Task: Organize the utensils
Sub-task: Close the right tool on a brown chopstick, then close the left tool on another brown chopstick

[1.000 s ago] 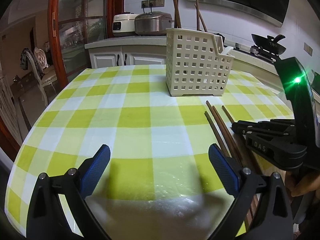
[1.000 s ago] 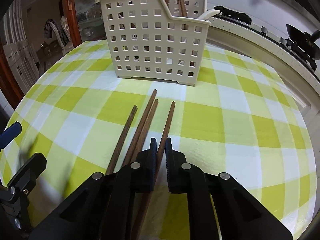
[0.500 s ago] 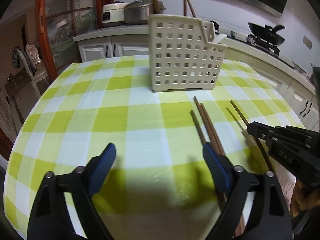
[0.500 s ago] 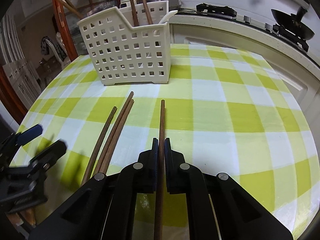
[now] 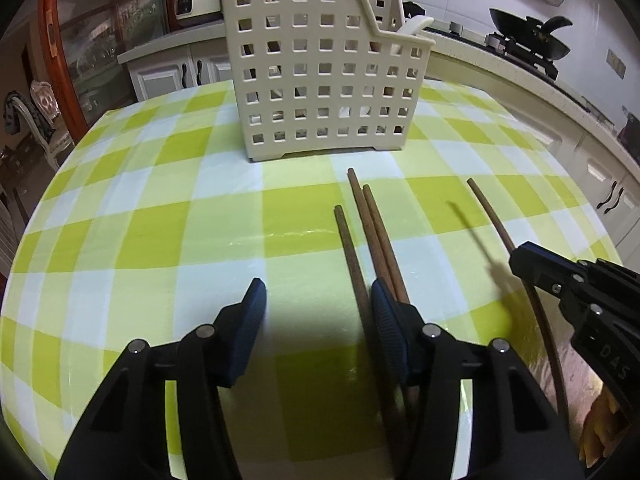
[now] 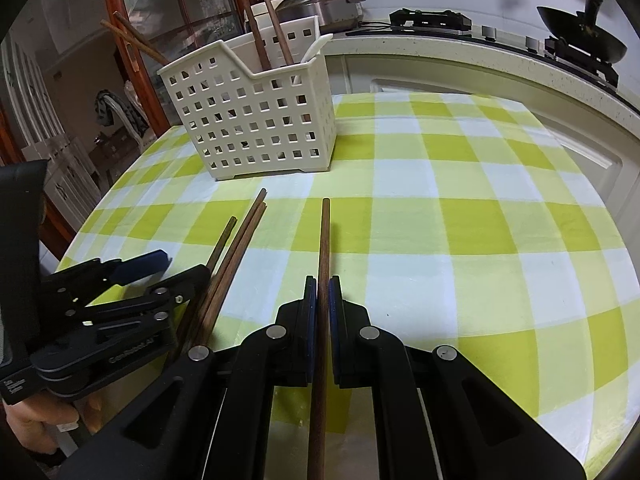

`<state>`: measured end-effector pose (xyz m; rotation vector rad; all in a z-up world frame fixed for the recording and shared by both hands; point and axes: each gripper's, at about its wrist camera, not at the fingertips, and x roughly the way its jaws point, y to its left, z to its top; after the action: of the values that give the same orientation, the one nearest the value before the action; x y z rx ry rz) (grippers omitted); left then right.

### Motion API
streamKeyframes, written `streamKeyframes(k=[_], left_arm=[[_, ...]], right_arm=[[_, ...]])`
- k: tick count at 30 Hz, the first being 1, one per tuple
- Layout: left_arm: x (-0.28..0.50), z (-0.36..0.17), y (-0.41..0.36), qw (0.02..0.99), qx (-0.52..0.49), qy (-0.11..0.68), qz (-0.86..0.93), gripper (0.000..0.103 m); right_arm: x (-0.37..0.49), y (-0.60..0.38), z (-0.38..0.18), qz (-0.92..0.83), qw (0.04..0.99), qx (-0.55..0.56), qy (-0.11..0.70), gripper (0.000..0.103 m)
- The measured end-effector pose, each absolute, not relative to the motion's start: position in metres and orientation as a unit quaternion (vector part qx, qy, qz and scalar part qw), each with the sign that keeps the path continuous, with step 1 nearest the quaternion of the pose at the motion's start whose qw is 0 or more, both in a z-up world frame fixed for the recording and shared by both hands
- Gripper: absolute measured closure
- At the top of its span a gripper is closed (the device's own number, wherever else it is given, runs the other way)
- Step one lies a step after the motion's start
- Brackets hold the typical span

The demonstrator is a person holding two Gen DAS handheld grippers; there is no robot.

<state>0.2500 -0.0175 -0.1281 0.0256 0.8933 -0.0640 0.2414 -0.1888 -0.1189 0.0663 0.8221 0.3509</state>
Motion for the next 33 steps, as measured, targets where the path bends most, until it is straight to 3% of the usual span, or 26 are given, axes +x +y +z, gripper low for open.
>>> streamKeyframes(k=[4, 9, 17, 22, 33], left_arm=[[0.252, -0.128, -0.021, 0.902, 0.019, 0.43, -0.025, 0.055], [0.251, -0.127, -0.022, 0.903, 0.021, 0.428, -0.027, 0.07], [0.248, -0.127, -0.023, 0.904, 0.024, 0.426, -0.03, 0.08], [0.248, -0.128, -0.022, 0.904, 0.025, 0.425, -0.03, 0.093], [0.241, -0.124, -0.021, 0.907, 0.015, 0.418, -0.042, 0.097]], right_arm=[[0.241, -0.19, -0.121, 0.176, 0.899, 0.034, 0.4, 0.096], [0.242, -0.19, -0.122, 0.176, 0.898, 0.036, 0.402, 0.096], [0.241, -0.188, -0.122, 0.174, 0.898, 0.032, 0.402, 0.096], [0.241, -0.185, -0.122, 0.173, 0.898, 0.028, 0.403, 0.097], [0.238, -0.182, -0.117, 0.174, 0.901, 0.023, 0.397, 0.097]])
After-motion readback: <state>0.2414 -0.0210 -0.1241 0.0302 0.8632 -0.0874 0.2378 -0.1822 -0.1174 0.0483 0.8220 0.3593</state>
